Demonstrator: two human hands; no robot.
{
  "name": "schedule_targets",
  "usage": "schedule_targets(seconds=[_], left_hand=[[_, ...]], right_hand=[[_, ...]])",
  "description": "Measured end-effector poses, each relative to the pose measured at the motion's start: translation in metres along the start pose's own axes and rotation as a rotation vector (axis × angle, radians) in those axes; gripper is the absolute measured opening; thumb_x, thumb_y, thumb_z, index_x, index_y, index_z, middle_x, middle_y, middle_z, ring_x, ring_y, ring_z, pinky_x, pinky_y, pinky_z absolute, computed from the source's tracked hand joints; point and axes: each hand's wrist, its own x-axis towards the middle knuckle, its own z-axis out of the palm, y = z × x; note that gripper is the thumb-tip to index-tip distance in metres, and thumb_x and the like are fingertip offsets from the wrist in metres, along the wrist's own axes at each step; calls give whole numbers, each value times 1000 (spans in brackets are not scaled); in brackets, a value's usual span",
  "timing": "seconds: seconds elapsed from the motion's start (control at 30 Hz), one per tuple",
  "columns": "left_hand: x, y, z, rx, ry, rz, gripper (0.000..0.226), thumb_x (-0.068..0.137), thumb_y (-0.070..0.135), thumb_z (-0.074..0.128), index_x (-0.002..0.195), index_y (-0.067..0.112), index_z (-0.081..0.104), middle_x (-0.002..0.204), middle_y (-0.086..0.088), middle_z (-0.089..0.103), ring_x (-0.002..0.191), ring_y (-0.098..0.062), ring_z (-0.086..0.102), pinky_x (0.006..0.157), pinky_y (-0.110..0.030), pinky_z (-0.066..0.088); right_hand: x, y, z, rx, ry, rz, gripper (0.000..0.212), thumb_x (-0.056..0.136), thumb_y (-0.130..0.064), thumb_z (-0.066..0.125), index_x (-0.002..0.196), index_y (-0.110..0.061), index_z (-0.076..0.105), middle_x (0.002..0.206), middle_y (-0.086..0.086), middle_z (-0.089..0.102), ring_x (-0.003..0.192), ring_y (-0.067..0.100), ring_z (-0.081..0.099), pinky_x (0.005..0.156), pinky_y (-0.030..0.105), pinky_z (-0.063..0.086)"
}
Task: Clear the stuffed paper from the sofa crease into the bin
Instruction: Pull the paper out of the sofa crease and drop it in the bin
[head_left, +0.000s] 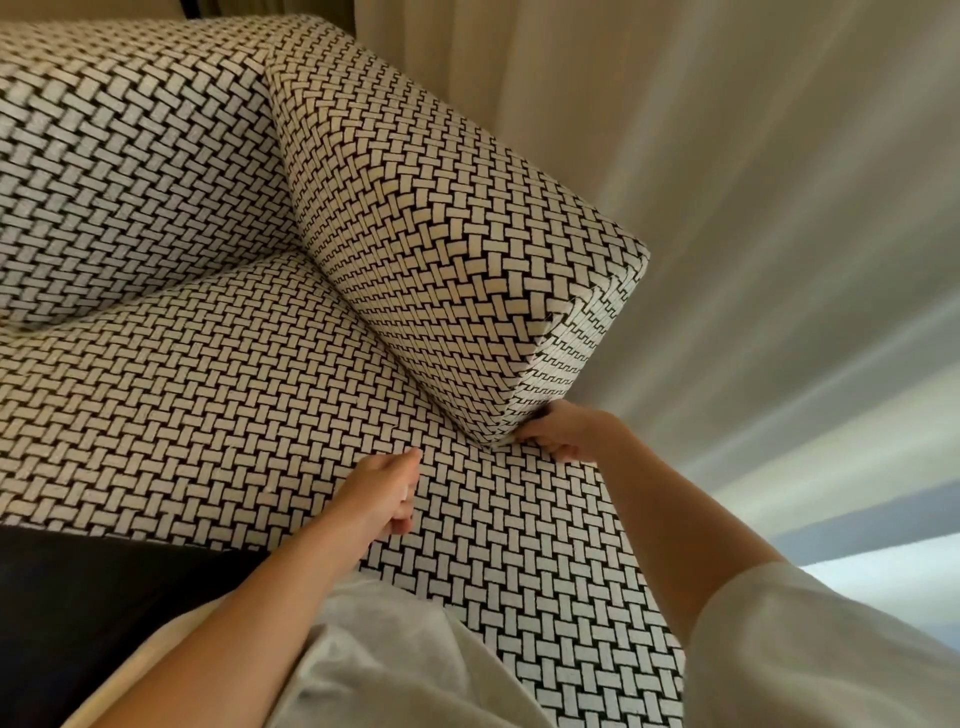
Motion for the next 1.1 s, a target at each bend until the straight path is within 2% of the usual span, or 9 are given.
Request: schedule_targets(seconds=[0.1, 0.23, 0.43, 0.57, 0.67, 0.73, 0.83, 0.93, 1.1], left_hand=[[-2, 2, 0, -8, 4, 4, 34, 96, 28, 42, 66, 14, 45, 57, 1, 36, 49, -11, 33, 50, -25, 40], [0, 3, 0, -42, 21, 13, 33, 96, 26, 43, 65, 14, 46, 58, 1, 36, 50, -11, 32, 49, -26, 40], [1, 1, -3, -27, 9, 19, 35, 96, 27, 43, 63, 14, 45, 55, 2, 36, 48, -11, 33, 50, -27, 40], [-1, 2, -4, -14, 5, 33, 37, 96, 27, 43, 61, 15, 42, 50, 5, 36, 46, -11, 32, 50, -27, 39], [-4, 2, -6, 5, 2, 42, 38, 96, 28, 43, 59, 15, 40, 46, 7, 35, 45, -11, 32, 50, -26, 39], [-4, 1, -8, 11, 8, 40, 38, 96, 28, 43, 60, 16, 40, 47, 6, 35, 45, -11, 33, 51, -26, 39], [-4, 0, -9, 23, 15, 25, 36, 95, 29, 43, 62, 15, 41, 50, 5, 36, 45, -11, 34, 51, -26, 39], [-3, -1, -9, 36, 26, 27, 36, 96, 28, 42, 62, 16, 40, 48, 5, 36, 45, -12, 34, 51, -26, 39], [-5, -1, -8, 6, 70, 16, 36, 96, 27, 45, 64, 10, 48, 53, -1, 46, 48, -13, 45, 55, -30, 48]], right_hand=[[0, 0, 0, 25, 6, 26, 21, 83, -8, 65, 68, -11, 50, 42, -6, 32, 40, 7, 24, 38, 18, 20], [3, 0, 2, -7, 46, 43, 24, 90, -5, 53, 68, -11, 45, 39, -7, 35, 34, 6, 24, 34, 16, 19], [2, 4, 6, 4, 88, -13, 18, 85, -11, 59, 72, -12, 47, 52, -2, 37, 41, 8, 26, 35, 18, 21], [-7, 8, 12, -16, 145, -113, 14, 89, -16, 54, 76, -11, 52, 61, 0, 42, 48, 9, 30, 39, 18, 23], [-16, 13, 21, -145, 304, -221, 23, 93, -20, 50, 91, 1, 60, 70, 6, 52, 54, 14, 44, 45, 21, 37], [-17, 18, 32, -272, 459, -301, 25, 94, -21, 46, 88, 0, 59, 76, 9, 58, 63, 22, 53, 56, 24, 45], [-17, 27, 50, -455, 622, -356, 16, 95, -20, 47, 80, -16, 54, 66, -5, 52, 56, 10, 47, 46, 21, 35], [-11, 39, 61, -524, 763, -406, 19, 96, -21, 43, 83, -13, 55, 67, -4, 54, 60, 15, 51, 47, 23, 33], [-20, 52, 74, -300, 871, -593, 33, 98, -13, 37, 66, -19, 36, 56, -10, 35, 49, 7, 29, 46, 22, 21]])
